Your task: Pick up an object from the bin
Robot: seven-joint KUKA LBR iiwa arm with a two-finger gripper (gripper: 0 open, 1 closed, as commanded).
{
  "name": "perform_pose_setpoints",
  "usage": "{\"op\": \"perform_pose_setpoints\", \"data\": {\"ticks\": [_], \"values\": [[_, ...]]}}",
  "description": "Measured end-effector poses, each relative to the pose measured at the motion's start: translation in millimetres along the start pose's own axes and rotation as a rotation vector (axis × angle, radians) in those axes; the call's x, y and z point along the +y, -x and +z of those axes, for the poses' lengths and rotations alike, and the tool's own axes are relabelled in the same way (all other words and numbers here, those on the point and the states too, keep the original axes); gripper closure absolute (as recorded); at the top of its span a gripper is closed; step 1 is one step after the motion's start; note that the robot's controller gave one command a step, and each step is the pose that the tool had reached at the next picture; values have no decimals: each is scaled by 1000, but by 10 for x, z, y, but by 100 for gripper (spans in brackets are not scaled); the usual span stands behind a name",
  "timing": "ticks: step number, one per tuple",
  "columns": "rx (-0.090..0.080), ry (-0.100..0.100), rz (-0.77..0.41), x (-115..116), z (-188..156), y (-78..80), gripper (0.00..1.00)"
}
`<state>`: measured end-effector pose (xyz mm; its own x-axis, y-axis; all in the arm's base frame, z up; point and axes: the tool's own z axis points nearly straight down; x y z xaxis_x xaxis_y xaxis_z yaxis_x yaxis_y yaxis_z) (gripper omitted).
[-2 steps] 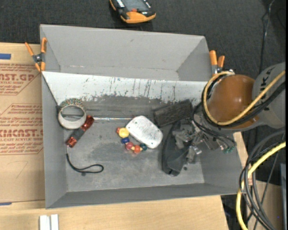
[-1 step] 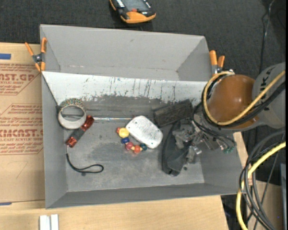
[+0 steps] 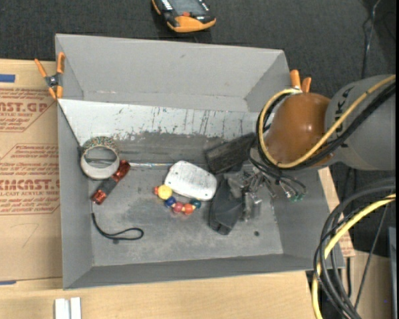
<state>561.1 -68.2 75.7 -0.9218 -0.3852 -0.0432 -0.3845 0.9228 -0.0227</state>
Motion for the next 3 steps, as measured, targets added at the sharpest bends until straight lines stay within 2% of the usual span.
{"op": "perform_pose_setpoints", "data": {"ticks": [1,2,3], "values": [[0,0,0,0,-1,0,100],[9,6,28,145,-949,-95,100],[1,2,56,-140,-1575,0,100]]}}
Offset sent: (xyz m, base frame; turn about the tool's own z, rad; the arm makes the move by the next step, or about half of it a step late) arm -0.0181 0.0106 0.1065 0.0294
